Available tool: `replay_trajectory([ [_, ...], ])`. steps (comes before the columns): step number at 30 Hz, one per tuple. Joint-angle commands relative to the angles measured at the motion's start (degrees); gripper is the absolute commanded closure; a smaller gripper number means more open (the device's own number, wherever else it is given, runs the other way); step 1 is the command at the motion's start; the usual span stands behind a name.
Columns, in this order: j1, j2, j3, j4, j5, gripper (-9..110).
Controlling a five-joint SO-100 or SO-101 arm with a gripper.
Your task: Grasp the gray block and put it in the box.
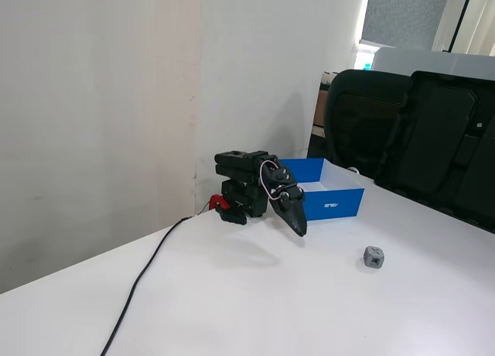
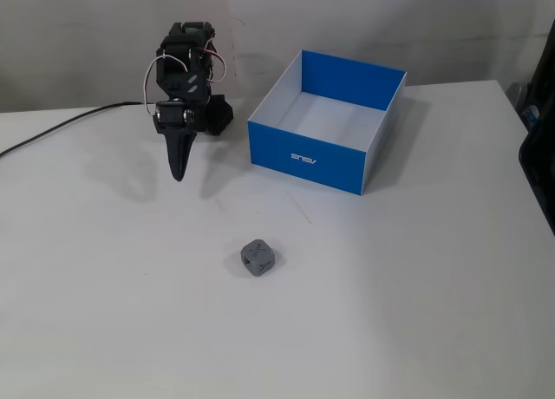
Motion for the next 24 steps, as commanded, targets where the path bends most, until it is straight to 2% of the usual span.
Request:
replay_trajectory([
  [1, -0.18, 1.23, 3.43, -0.26, 1.14, 101],
  [24, 0.79, 1.23, 0.00, -0.26, 0.79, 101],
])
